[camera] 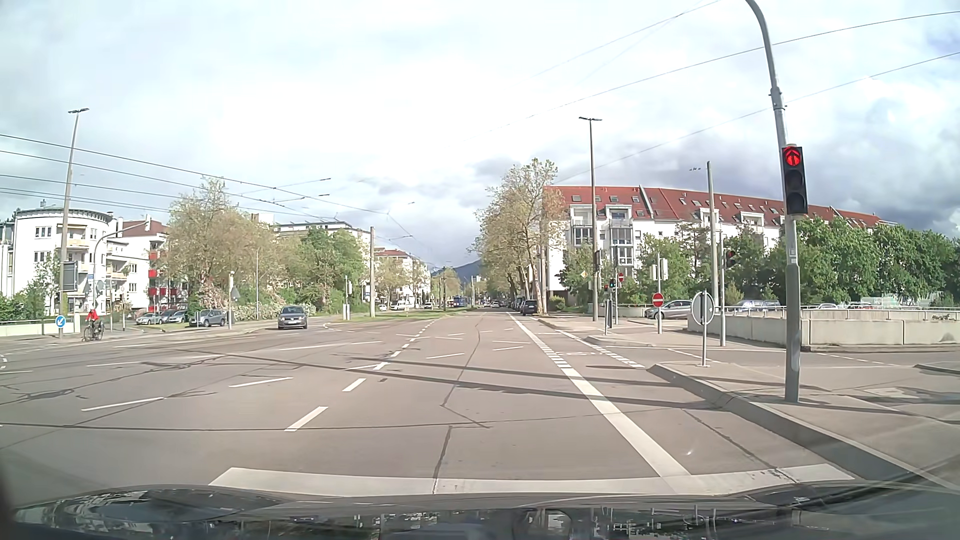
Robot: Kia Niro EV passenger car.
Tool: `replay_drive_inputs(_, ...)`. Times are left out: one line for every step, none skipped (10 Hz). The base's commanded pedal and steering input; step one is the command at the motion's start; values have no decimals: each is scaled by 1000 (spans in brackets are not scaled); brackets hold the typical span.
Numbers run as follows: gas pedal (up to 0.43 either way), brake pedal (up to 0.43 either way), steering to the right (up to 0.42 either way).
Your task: Follow the waypoints while adhering to traffic rules and regulations
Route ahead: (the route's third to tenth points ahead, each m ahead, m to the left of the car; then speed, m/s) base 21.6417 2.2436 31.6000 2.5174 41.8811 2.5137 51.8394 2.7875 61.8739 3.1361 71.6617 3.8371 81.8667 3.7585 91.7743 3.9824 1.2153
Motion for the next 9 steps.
replay_drive_inputs(0,104,-6)
replay_drive_inputs(0,79,-5)
replay_drive_inputs(0,79,-5)
replay_drive_inputs(0,79,-5)
replay_drive_inputs(0,79,-4)
replay_drive_inputs(0,73,-4)
replay_drive_inputs(0,73,-4)
replay_drive_inputs(0,73,-4)
replay_drive_inputs(0,85,-4)
